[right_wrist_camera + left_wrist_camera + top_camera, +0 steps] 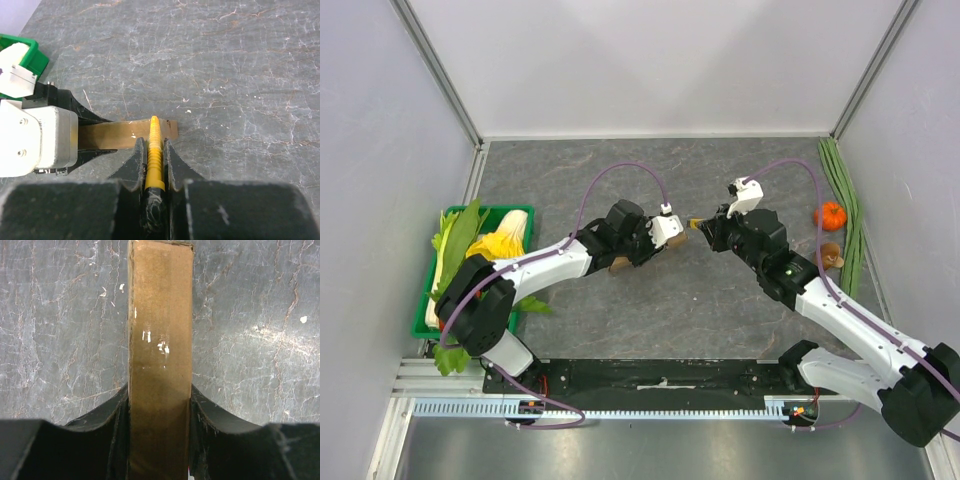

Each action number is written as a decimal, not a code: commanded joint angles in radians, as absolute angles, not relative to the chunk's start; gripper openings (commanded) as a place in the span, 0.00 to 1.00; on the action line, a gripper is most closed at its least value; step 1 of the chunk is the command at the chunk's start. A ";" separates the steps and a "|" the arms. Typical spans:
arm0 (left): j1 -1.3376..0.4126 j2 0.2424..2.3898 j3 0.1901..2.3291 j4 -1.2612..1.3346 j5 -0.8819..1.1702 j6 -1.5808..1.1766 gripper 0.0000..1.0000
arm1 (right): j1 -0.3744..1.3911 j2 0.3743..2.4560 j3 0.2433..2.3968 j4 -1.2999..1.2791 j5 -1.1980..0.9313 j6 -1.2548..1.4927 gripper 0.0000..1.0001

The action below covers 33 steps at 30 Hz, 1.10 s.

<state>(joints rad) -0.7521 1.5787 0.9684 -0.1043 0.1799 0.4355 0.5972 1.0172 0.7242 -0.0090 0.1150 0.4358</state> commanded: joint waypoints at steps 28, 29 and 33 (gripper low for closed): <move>-0.746 1.652 0.933 -0.302 0.294 0.371 0.33 | 0.591 1.060 0.713 0.080 0.110 0.430 0.00; -0.746 1.652 0.933 -0.304 0.295 0.370 0.33 | 0.591 1.060 0.713 0.080 0.110 0.431 0.00; -0.744 1.654 0.933 -0.302 0.296 0.371 0.33 | 0.589 1.060 0.713 0.080 0.113 0.434 0.00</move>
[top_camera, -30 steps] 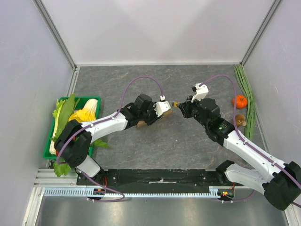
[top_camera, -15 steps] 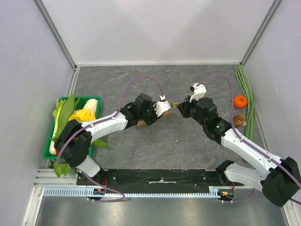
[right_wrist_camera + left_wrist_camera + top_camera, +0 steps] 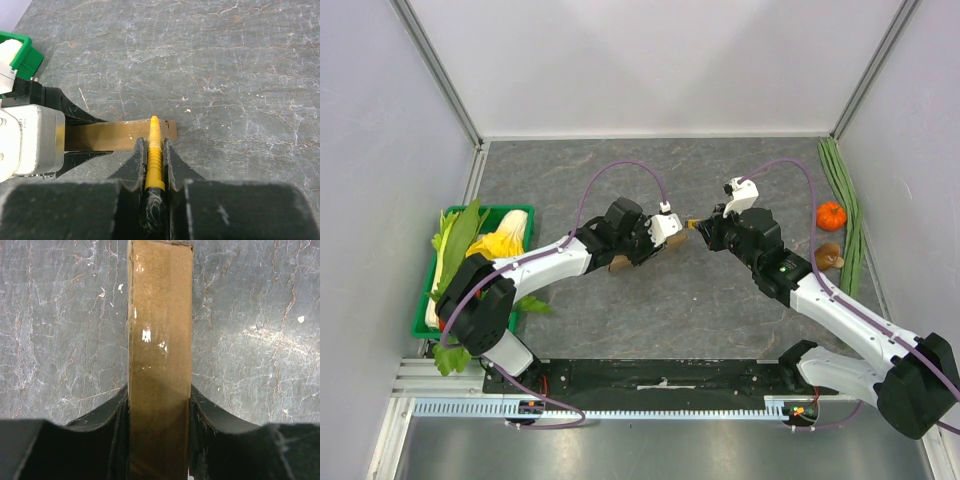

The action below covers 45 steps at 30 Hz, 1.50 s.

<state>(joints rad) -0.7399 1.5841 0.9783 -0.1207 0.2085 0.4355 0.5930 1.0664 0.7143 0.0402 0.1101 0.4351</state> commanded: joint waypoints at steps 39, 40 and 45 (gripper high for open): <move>-0.739 1.666 0.933 -0.302 0.304 0.368 0.33 | 0.583 1.060 0.744 0.098 0.083 0.466 0.00; -0.739 1.666 0.933 -0.301 0.305 0.368 0.33 | 0.583 1.061 0.745 0.098 0.078 0.468 0.00; -0.738 1.669 0.933 -0.302 0.307 0.368 0.33 | 0.581 1.071 0.746 0.106 0.064 0.474 0.00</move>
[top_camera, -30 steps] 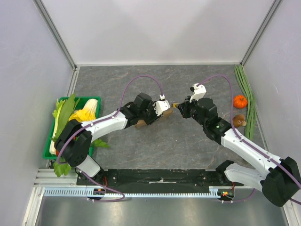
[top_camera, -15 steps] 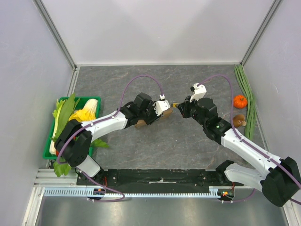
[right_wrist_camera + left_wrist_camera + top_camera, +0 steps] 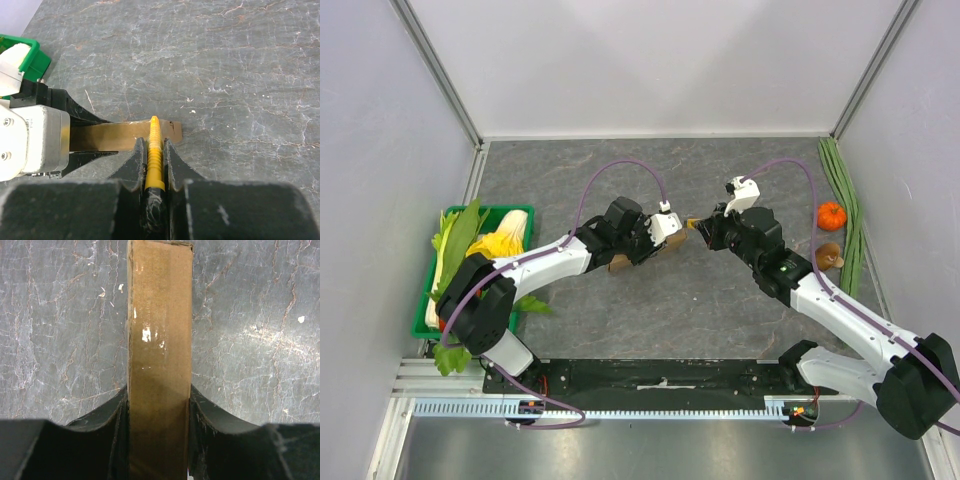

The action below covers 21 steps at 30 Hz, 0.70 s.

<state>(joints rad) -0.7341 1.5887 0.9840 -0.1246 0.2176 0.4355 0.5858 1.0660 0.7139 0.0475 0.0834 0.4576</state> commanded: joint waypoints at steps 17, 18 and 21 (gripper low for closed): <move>-0.727 1.666 0.933 -0.299 0.308 0.362 0.32 | 0.581 1.104 0.721 0.109 0.089 0.425 0.00; -0.723 1.667 0.933 -0.298 0.311 0.357 0.32 | 0.581 1.104 0.713 0.117 0.084 0.420 0.00; -0.698 1.667 0.940 -0.296 0.339 0.339 0.31 | 0.583 1.106 0.683 0.130 0.049 0.407 0.00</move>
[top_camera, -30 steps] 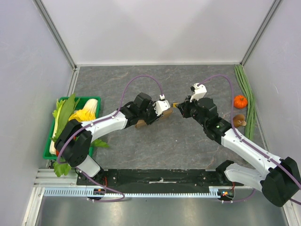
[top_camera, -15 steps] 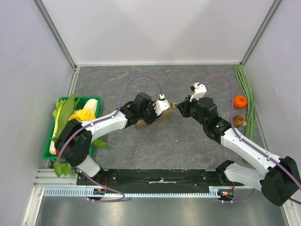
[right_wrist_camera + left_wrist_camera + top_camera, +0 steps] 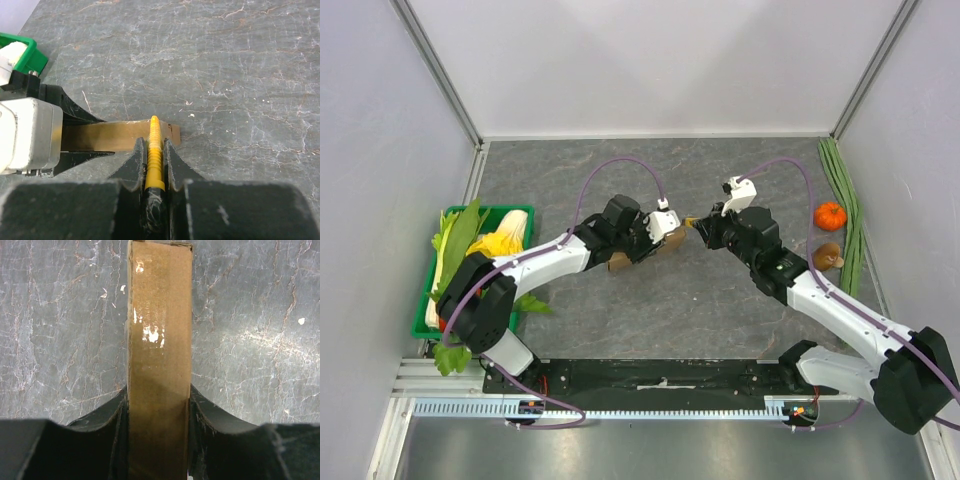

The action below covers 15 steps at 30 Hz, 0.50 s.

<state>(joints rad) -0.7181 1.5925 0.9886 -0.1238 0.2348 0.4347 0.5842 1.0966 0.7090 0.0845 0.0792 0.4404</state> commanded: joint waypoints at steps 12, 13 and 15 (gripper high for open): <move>-0.635 1.724 0.983 -0.314 0.338 0.273 0.22 | 0.581 1.097 0.666 0.023 -0.080 0.420 0.00; -0.631 1.733 0.995 -0.325 0.324 0.264 0.21 | 0.581 1.101 0.669 0.012 -0.086 0.417 0.00; -0.626 1.756 1.008 -0.333 0.316 0.252 0.20 | 0.580 1.103 0.676 -0.023 -0.086 0.417 0.00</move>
